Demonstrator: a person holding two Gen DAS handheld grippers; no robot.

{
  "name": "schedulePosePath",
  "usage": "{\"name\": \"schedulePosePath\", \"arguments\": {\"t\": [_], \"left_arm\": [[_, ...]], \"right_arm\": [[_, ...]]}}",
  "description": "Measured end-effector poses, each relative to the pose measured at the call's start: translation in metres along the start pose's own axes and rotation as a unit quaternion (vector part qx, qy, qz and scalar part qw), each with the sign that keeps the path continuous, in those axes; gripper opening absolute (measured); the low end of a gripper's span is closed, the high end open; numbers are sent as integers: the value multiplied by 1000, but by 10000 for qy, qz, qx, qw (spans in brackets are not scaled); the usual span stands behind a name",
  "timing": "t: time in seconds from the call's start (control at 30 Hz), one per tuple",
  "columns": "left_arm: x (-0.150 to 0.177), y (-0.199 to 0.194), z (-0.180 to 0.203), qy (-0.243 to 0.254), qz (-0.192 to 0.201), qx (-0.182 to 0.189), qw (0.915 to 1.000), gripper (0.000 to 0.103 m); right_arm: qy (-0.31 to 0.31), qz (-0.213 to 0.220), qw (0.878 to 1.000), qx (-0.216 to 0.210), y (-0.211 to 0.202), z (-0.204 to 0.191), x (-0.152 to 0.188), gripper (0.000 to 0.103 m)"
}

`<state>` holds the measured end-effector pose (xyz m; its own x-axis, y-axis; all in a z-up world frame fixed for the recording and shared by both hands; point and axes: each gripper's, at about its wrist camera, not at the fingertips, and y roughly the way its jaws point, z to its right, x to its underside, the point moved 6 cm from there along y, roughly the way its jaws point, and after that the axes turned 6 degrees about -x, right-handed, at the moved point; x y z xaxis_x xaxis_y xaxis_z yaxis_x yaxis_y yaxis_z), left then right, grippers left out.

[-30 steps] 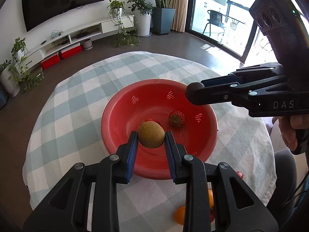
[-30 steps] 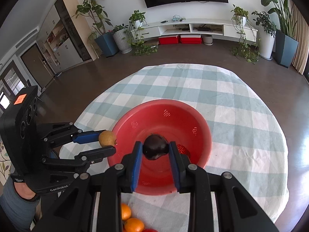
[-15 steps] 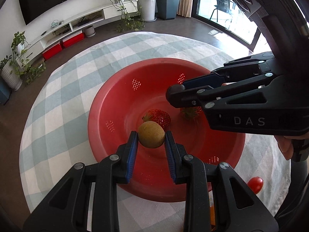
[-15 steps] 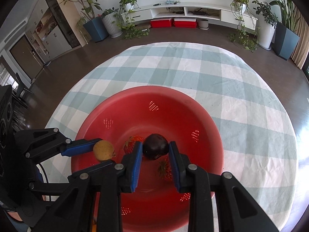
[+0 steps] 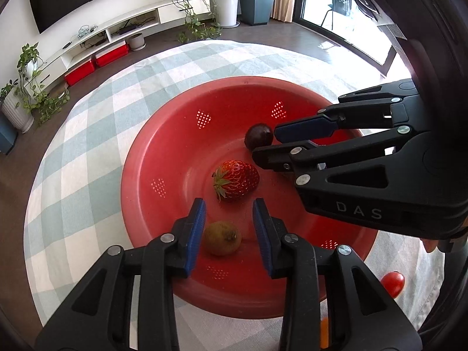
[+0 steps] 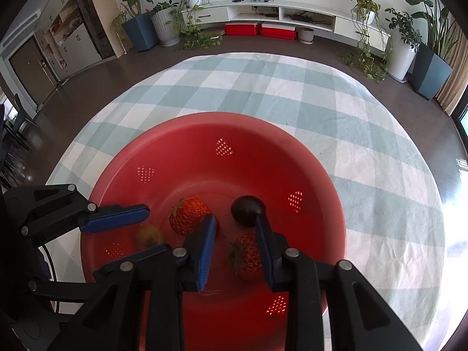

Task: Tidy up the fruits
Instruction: 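Carry the kiwi and plum over the colander and release both, then return to the fruit pile and grasp a yellow fruit with the left gripper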

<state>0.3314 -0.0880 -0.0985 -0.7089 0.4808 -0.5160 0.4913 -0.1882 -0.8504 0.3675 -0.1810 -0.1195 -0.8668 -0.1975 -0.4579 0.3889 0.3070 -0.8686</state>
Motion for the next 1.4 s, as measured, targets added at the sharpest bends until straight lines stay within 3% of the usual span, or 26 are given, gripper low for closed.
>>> {"name": "schedulePosePath", "arguments": {"t": [0.07,0.23,0.3,0.37,0.5,0.6,0.73,0.93,1.07,1.17,1.3,1.4], "left_arm": [[-1,-3,-2,-16,59,-37,10000,53],[-2,-18,-7,-120,201,-64,9997,69],[-1,-32,-8,-173,355,-47,9992,77],[3,-50,-10,-266,571,-55,9980,92],[19,-89,-10,-442,1016,21,9938,102],[42,-116,-3,-529,1238,254,9906,103],[84,-139,13,-667,1269,434,9887,103],[151,-153,41,-702,1005,148,9923,103],[184,-146,70,-597,661,385,9953,103],[197,-133,90,-425,412,676,9960,103],[196,-129,105,-331,423,778,9955,100],[191,-126,109,-269,386,826,9955,82]], "right_arm": [[17,26,10000,8,-2,0,0,31],[-13,236,9997,90,-25,-3,-1,36],[-61,468,9988,122,-44,-7,-1,51],[-47,757,9971,38,-68,-11,3,64],[85,1429,9891,-334,-121,-19,23,91],[71,1804,9824,-489,-152,-26,51,96],[154,1941,9791,-588,-171,-33,100,97],[415,1636,9843,-522,-162,-46,171,96],[527,1384,9875,-547,-149,-54,205,89],[704,1261,9882,-505,-144,-50,221,83],[847,1186,9884,-419,-141,-44,235,78],[816,1150,9891,-426,-139,-45,239,73]]}}
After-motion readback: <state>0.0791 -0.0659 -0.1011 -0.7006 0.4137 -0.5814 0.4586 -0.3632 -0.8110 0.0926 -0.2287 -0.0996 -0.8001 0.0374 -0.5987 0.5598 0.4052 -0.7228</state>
